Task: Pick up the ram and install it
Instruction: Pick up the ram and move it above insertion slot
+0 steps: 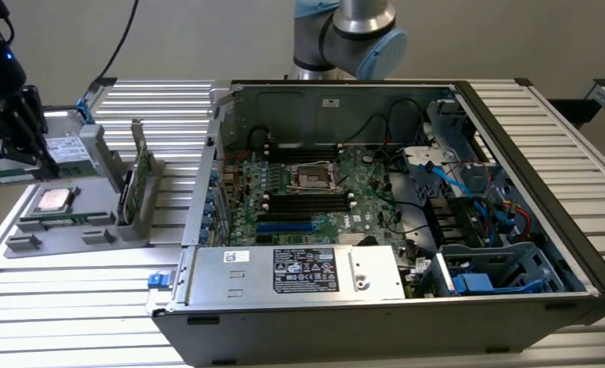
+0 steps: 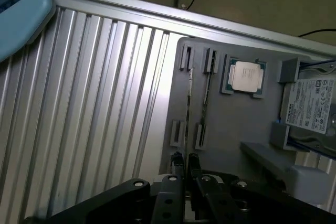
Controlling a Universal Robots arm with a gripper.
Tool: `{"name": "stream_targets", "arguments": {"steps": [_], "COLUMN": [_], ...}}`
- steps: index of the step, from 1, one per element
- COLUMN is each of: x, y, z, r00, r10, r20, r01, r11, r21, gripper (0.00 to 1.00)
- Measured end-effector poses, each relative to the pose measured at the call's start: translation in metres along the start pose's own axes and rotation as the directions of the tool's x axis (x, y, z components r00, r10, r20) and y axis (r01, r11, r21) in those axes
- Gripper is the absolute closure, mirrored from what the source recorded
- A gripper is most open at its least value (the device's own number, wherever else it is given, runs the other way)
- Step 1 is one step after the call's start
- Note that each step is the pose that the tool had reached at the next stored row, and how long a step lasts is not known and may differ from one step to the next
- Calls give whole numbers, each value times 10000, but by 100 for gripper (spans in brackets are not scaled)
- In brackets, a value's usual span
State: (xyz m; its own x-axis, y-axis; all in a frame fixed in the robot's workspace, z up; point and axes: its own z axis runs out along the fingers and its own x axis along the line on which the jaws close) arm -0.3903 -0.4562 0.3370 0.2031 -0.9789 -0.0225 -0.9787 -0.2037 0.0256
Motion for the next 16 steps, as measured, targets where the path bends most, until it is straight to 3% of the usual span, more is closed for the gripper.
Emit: {"name": "stream_targets", "arguments": {"steps": [6, 16], "x": [12, 96], "y": [-67, -484], "z": [-126, -306], "r00": [10000, 9999], "r10": [38, 35], "r20": [10, 107], "r01": [-38, -35], "r11": [10000, 10000], "r21": [8, 26], "gripper": [85, 85]}}
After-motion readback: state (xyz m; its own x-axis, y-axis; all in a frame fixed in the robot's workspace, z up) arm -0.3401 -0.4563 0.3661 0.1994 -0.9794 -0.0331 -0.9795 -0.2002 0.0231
